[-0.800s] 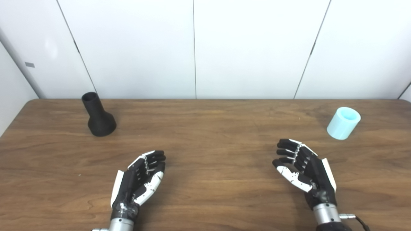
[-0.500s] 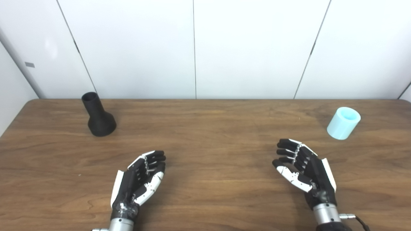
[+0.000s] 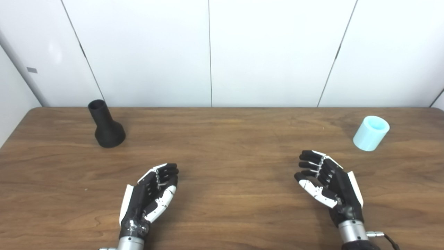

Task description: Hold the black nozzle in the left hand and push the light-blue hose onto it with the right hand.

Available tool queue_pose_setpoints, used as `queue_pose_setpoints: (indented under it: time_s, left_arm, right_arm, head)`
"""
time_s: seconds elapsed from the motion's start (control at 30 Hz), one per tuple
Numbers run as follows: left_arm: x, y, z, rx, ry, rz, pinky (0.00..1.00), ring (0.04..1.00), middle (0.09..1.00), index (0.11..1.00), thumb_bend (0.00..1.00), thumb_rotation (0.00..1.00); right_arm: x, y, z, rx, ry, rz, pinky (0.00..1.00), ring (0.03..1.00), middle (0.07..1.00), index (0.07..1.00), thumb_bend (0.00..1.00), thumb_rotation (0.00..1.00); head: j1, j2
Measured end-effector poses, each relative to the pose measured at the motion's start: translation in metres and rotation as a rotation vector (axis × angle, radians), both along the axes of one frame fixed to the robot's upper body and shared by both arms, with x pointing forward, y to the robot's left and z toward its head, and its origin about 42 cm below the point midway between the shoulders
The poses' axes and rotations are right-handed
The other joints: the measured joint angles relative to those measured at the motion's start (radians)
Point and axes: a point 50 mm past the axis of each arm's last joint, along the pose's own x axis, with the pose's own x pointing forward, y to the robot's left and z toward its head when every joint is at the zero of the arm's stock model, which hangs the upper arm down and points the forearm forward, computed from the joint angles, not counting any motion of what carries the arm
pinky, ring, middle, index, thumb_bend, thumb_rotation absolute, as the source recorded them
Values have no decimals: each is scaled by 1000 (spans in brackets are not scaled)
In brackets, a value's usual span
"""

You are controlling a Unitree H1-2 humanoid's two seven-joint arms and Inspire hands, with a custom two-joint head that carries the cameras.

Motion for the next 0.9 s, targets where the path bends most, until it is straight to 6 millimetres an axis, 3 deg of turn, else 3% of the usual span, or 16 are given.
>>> queue_pose_setpoints:
  time_s: [0.17, 0.27, 0.37, 0.5, 0.63, 0.7, 0.8, 0.9]
  left_arm:
    - [0, 2, 2, 53, 1, 16, 618, 716, 749, 737, 578, 333]
    - [0, 6, 6, 47, 4, 44, 673, 771, 781, 767, 707, 292]
    - [1, 13, 10, 42, -12, 97, 673, 732, 794, 799, 753, 256]
    - [3, 24, 14, 57, -44, 176, 765, 819, 825, 833, 796, 294]
    - [13, 38, 8, 100, -89, 251, 819, 854, 834, 838, 803, 265]
    - [17, 48, 8, 107, -98, 297, 815, 848, 827, 832, 819, 266]
    - [20, 56, 21, 144, -118, 367, 788, 841, 825, 844, 839, 283]
    - [25, 59, 38, 165, -170, 403, 823, 853, 835, 851, 834, 265]
  right_arm:
    - [0, -1, 0, -1, 0, -2, 607, 690, 709, 678, 278, 10]
    - [1, -6, 0, -3, 0, -6, 618, 692, 708, 683, 276, 23]
    - [2, -16, -2, -5, 11, -10, 629, 697, 708, 684, 279, 11]
    - [5, -28, -7, 16, 20, -19, 593, 679, 693, 669, 290, 4]
    - [8, -34, -8, 18, 16, -13, 611, 694, 706, 679, 291, 5]
    - [9, -38, -8, 11, 13, -16, 613, 696, 709, 683, 285, 1]
    - [12, -44, -7, 7, 1, -18, 617, 697, 711, 687, 273, 0]
    - [14, -52, -7, 10, -3, -15, 620, 704, 721, 695, 255, 0]
  head:
    - [50, 3]
    - [75, 2]
    - [138, -2]
    - [190, -6]
    - [244, -9]
    - [311, -14]
    - [368, -21]
    - [416, -32]
